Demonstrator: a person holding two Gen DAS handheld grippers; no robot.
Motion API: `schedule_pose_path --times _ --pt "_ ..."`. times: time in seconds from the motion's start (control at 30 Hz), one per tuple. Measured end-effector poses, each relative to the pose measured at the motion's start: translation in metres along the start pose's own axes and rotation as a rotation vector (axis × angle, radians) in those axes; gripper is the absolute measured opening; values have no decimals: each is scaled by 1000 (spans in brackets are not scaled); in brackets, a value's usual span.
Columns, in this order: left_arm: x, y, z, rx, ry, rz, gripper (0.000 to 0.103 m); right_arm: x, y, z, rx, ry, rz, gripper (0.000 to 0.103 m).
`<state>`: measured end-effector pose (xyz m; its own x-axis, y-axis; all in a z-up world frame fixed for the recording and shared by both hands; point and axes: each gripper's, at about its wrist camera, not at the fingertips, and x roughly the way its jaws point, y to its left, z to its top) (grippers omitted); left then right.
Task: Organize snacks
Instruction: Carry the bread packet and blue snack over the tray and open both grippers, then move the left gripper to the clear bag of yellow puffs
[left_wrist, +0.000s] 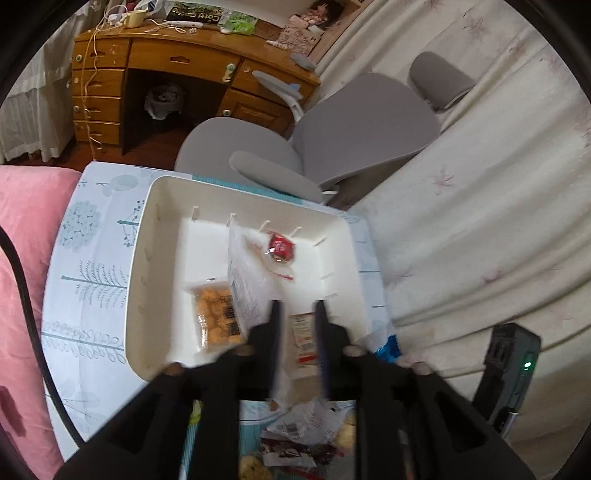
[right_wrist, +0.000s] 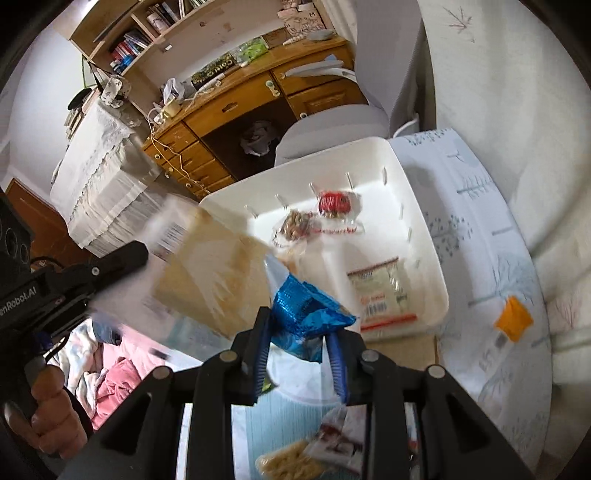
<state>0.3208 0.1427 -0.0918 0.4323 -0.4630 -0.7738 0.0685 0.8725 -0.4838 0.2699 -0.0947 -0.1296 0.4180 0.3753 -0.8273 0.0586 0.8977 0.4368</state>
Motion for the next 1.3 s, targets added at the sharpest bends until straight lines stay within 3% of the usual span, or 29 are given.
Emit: schedule_pose_path --times 0.13,0.4,0.53,0.83,0.93,1.3 --pt "10 -4 -1 21 20 92 54 11 -9 8 -3 1 -1 50" --pt "14 1 -13 26 75 163 66 17 -20 8 23 28 16 53" --pt "8 2 -24 39 97 165 67 9 -22 3 42 16 16 62" --pt "-15 4 -64 105 152 132 67 -21 -16 -28 76 -42 -22 69" --pt "-23 5 -79 137 176 120 67 -35 -12 -47 79 -80 -47 74" --pt "-41 14 -135 264 261 113 72 -69 -2 -129 156 -166 -135 75"
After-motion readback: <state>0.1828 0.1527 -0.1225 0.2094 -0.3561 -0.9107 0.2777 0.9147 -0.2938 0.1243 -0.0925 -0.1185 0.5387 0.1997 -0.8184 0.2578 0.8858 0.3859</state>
